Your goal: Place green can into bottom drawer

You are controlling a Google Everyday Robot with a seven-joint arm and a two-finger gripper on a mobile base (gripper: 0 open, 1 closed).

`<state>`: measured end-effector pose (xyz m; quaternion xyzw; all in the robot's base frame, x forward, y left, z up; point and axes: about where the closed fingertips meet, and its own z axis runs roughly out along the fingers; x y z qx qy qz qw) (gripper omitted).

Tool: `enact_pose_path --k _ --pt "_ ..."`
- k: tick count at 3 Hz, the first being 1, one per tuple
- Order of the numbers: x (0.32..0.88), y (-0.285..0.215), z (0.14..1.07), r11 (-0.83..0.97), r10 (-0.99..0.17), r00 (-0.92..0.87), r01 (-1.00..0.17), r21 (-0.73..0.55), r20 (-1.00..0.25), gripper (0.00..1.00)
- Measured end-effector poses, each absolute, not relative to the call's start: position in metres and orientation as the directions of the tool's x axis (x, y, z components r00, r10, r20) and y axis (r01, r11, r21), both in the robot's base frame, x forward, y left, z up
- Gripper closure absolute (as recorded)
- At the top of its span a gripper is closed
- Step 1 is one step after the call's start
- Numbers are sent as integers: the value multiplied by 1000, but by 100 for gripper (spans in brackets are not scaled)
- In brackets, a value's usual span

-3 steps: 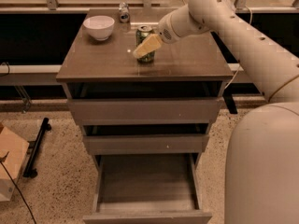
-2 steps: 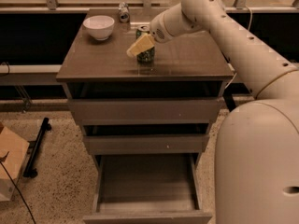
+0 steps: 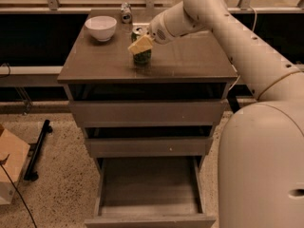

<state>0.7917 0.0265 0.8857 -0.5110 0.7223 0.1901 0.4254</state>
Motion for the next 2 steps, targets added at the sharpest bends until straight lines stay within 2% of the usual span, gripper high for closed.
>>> enact_pose_path --k 1,2 --pt "774 21 893 376 -589 -104 -913 -158 -801 86" --pt "734 -1 910 352 -618 -90 -920 -172 -781 100"
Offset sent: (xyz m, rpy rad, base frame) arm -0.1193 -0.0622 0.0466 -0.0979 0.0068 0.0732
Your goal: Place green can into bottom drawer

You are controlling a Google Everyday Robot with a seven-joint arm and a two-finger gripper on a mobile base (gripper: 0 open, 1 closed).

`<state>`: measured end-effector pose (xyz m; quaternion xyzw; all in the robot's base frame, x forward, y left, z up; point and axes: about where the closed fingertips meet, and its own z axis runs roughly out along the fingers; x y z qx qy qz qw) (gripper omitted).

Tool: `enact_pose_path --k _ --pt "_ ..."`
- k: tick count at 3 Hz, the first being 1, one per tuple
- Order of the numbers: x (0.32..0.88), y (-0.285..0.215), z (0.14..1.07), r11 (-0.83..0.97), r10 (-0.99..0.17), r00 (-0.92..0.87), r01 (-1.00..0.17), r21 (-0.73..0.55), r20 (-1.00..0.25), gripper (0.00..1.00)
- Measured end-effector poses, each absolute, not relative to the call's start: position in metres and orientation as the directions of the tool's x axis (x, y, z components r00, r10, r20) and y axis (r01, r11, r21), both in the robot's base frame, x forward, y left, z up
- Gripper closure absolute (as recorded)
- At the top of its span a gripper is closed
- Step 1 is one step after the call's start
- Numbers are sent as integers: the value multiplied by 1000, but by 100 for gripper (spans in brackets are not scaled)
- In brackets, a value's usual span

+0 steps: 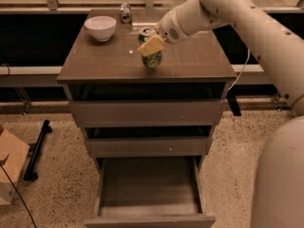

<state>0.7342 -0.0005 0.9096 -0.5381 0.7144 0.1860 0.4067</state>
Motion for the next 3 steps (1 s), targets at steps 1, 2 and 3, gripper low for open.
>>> enact_pose_path --k 1,2,3 --pt "681 -24 930 350 -622 -85 -920 -179 -778 100" --pt "626 -40 938 352 -632 -73 -914 -202 -772 100" --pt "568 -45 922 355 -632 -51 -906 -230 -774 100"
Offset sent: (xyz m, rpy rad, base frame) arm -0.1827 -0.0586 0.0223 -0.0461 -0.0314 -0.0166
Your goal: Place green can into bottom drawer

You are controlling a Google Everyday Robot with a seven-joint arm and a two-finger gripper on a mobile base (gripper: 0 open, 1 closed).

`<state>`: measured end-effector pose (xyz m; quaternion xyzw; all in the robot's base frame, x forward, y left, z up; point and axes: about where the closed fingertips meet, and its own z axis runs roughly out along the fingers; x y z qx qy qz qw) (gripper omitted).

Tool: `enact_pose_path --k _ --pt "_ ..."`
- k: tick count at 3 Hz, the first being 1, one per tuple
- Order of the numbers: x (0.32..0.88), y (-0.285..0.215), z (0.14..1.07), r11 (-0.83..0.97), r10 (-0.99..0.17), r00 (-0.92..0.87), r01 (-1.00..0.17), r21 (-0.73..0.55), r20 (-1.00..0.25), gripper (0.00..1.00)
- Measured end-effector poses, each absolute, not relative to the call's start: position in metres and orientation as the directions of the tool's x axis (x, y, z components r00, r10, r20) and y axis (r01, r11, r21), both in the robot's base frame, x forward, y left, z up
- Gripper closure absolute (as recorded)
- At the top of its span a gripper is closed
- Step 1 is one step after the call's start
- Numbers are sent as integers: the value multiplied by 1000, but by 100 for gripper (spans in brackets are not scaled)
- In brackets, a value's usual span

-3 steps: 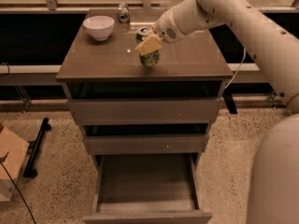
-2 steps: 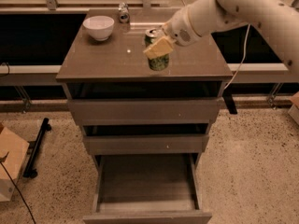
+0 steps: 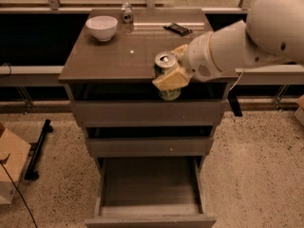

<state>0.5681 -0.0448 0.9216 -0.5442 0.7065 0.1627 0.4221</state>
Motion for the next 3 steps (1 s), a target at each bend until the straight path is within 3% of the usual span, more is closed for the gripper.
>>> enact_pose_path --k 3 --pt "524 -68 785 492 -595 -181 -852 -176 -783 100"
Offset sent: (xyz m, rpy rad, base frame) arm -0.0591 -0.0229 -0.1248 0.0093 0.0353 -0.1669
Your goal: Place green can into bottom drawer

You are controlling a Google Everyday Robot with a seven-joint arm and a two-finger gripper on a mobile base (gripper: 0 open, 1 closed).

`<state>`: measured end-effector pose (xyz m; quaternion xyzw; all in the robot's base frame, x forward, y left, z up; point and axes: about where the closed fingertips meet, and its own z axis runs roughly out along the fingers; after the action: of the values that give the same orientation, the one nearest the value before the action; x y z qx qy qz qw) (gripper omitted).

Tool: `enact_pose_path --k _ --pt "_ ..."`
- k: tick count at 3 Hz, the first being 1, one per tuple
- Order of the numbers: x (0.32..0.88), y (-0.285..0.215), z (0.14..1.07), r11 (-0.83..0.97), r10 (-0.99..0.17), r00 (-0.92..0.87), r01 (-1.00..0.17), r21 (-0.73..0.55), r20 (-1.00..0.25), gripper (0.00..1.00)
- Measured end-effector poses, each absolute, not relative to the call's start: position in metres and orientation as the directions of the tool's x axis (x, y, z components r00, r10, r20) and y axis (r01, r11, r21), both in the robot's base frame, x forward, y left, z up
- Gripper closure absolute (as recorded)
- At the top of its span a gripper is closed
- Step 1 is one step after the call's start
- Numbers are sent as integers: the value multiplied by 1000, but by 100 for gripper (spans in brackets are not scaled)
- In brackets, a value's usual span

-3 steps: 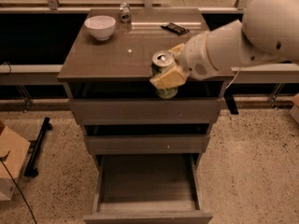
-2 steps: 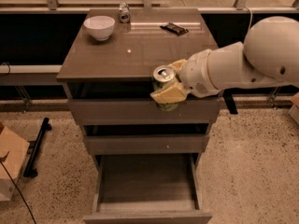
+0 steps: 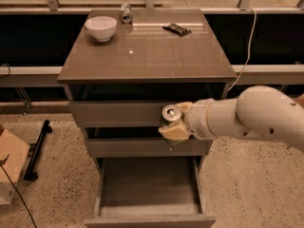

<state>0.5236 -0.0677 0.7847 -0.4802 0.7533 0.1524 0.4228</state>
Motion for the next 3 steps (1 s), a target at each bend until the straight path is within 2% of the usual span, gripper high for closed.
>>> enact_pose_path --k 1,3 --pt "525 -76 736 529 -571 -233 -838 -136 -787 100" --pt "531 -69 730 502 -611 -228 -852 -149 -758 100"
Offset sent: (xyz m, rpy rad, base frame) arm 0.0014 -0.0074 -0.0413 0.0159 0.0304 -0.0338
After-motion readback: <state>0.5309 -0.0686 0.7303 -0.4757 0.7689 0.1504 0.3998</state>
